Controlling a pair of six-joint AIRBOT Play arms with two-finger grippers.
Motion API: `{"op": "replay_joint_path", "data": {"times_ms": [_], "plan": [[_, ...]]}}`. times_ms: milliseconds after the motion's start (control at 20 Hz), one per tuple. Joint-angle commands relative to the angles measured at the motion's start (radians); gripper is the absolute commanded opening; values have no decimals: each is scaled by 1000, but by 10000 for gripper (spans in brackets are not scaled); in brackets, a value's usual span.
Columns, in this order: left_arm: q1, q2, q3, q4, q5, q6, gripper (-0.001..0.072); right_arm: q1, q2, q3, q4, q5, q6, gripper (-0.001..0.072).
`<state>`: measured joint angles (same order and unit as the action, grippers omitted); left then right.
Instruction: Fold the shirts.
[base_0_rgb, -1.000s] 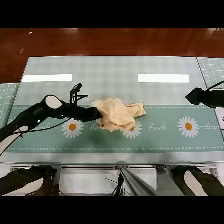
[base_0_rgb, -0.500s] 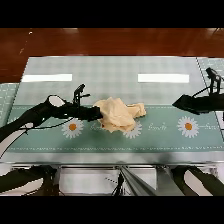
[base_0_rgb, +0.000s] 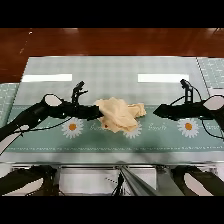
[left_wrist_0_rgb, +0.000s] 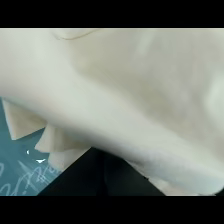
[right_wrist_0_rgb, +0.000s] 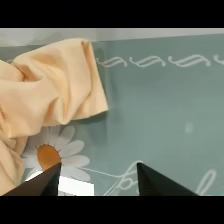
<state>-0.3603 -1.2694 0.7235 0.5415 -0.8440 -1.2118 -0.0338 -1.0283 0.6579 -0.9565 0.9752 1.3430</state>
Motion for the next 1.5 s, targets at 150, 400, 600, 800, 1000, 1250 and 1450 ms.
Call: {"op": "replay_joint_path", "data": {"times_ms": [150, 400, 600, 800, 1000, 1250, 1450], "plan": [[1, 92, 0, 5, -37, 0, 24, 129, -125, -15, 167, -182, 4, 551], [1, 133, 0, 8, -51, 0, 24, 143, -189, -15, 195, -234, 2, 551], [1, 137, 1, 8, -48, 0, 24, 143, -233, -15, 309, -280, -12, 544], [1, 137, 1, 8, -8, 0, 24, 177, -306, -15, 455, -307, -40, 518], [1, 137, 5, 8, -3, 0, 24, 262, -331, -13, 459, -380, -47, 27], [24, 199, 86, 27, -5, 0, 24, 167, -262, 89, 445, -261, -177, 28], [126, 332, 232, 27, -28, -5, 24, 55, -35, 214, 374, -213, -196, 28]]}}
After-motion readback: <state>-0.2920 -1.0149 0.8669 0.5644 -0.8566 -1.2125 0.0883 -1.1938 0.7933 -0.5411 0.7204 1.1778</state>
